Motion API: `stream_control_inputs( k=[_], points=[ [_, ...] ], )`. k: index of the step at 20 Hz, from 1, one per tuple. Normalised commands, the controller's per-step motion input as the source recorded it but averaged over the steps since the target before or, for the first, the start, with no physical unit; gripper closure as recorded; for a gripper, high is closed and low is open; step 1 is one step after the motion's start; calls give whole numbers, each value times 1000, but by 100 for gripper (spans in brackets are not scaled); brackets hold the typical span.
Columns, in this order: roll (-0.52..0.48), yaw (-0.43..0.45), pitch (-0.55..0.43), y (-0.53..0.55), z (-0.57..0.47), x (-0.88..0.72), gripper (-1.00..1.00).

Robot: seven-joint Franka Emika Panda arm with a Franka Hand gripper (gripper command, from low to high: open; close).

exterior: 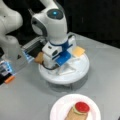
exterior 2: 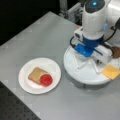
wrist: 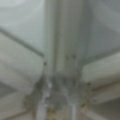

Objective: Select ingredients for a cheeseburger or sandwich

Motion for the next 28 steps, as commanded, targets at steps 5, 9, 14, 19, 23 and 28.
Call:
stream_control_inputs(
  k=[5,9,14,19,23,28],
  points=[
    [-113,597,-95,-88,-127,-84,-100],
    [-77,610,-28,-82,-87,-77,-100],
    [-15,615,-30,-94,-69,-26,-100],
    [22,569,-35,-162,-86,10,-100],
    [-11,662,-20,-246,-54,99,-100],
    [-113,836,-107,-262,-59,271,-100]
  ],
)
